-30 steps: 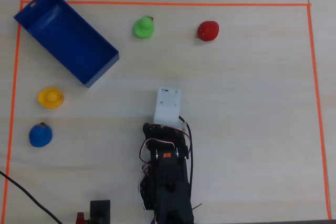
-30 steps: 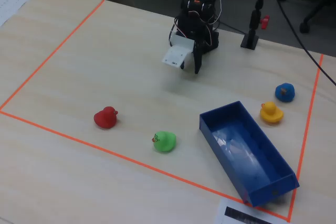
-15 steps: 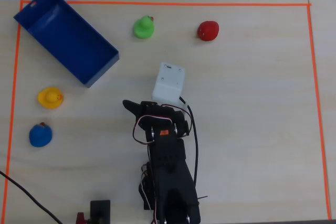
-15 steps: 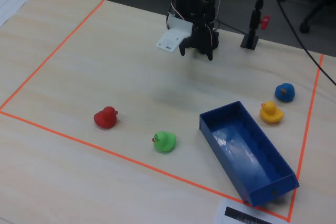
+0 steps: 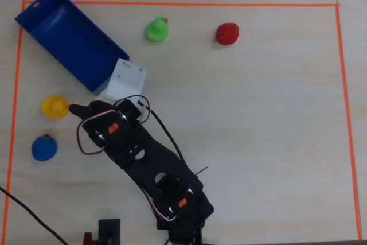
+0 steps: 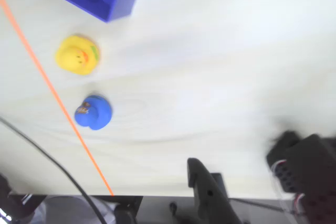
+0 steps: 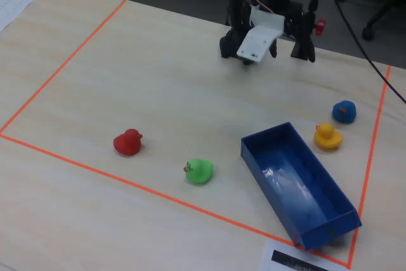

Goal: Grasp yellow duck and put it into box.

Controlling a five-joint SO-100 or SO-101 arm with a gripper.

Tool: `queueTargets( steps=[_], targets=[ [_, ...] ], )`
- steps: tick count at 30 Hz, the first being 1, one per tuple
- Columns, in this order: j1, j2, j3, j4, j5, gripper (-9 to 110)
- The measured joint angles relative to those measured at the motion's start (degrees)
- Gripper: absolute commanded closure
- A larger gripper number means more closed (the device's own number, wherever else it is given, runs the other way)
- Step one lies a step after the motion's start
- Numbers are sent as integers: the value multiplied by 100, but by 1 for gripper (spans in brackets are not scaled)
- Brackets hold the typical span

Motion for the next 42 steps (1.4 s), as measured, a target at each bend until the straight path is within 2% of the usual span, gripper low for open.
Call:
queueTargets(
  steps=[8,21,34,42],
  targets=[
    [-809,-1494,62,-1151,765,51],
    [-905,-2224,545,-2997,888,51],
    [-1714,-2883,492,-3797,1055,51],
    [-1731,-3059,413,-4148,1028,52]
  ],
)
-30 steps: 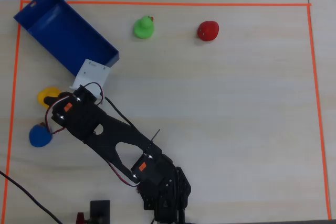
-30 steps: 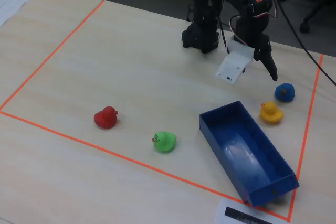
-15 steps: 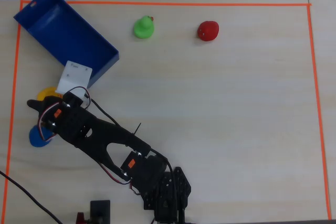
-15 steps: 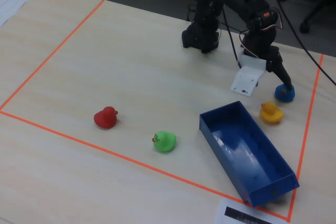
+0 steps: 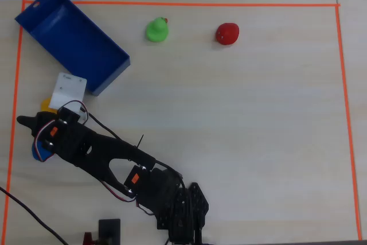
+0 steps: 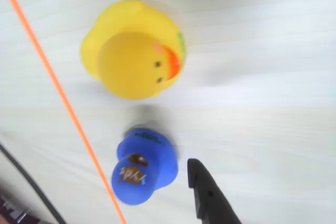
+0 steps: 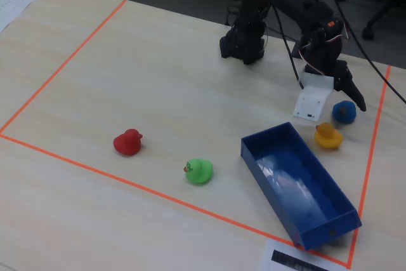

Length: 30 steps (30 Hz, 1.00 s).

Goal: Grasp yellow duck and put it into box.

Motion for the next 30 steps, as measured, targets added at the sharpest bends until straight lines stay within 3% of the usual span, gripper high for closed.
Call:
queueTargets(
  steps=[11,20,30],
  targets=[
    [9,-519,-290,-439,-149,54],
    [589,-554,-281,-729,-949,54],
    [861,-325,519,-1213,-1468,56]
  ],
)
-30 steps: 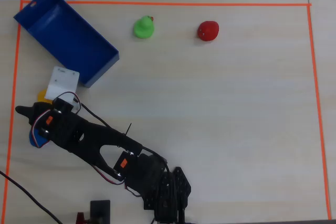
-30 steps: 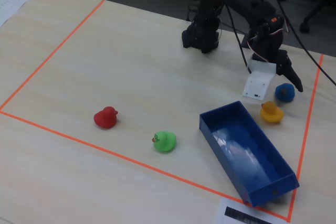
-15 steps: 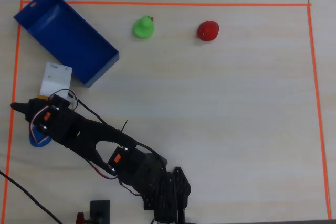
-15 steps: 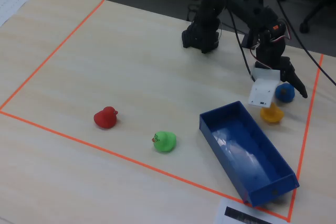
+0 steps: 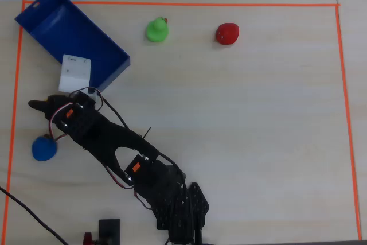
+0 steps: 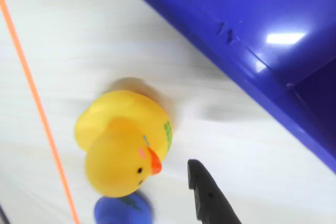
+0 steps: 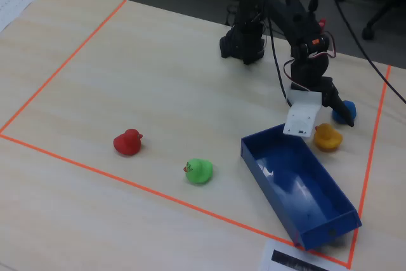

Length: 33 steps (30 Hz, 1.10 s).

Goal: Grasp yellow duck and put it into box.

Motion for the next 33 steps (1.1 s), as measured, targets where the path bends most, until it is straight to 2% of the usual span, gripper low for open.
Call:
queueTargets(
  steps=[12,26,30,33],
  targets=[
    [193,176,360,-624,132,64],
    [70,176,765,-976,220,66],
    [70,176,765,-976,255,75],
    [70,176,765,-984,334,94]
  ],
)
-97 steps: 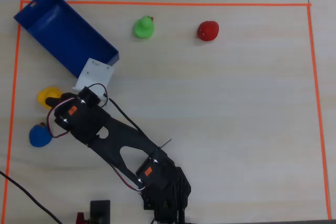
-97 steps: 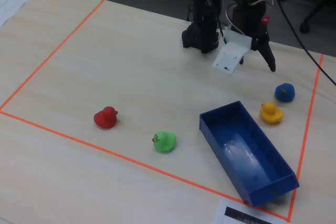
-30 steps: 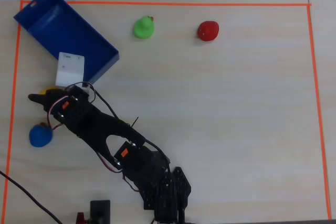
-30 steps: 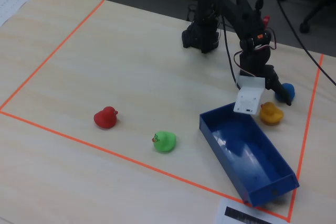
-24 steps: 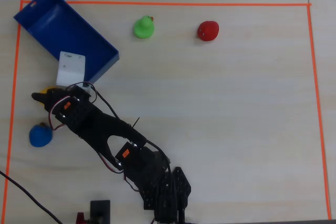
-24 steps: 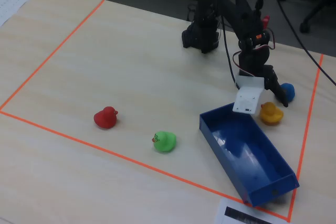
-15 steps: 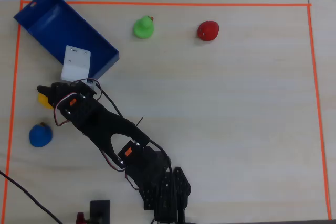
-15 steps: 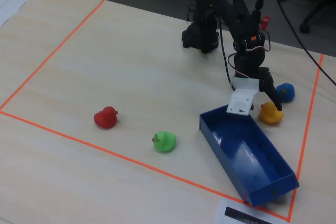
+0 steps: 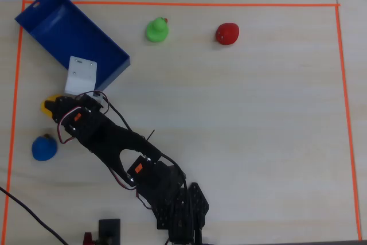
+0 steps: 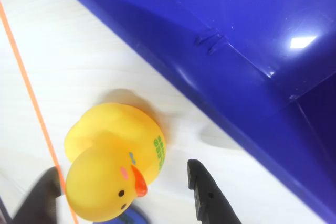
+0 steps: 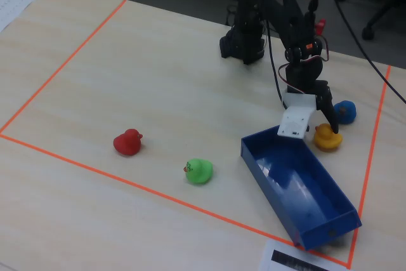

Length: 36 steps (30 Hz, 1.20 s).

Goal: Grasp yellow duck and put it into box.

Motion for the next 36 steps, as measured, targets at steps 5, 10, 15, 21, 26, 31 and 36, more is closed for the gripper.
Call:
queueTargets(
  steps=[5,10,15,21,26,31,36],
  targets=[
    [0,35,-18,-132,281,101],
    [0,62,-44,-167,334,101],
    [105,369,-123,404,334,101],
    [457,1371,-984,1679,334,101],
    [940,1573,-1837,2338,387,101],
    [1477,1485,-1670,1854,220,101],
    [1907,905,-1037,782,-79,101]
  ],
)
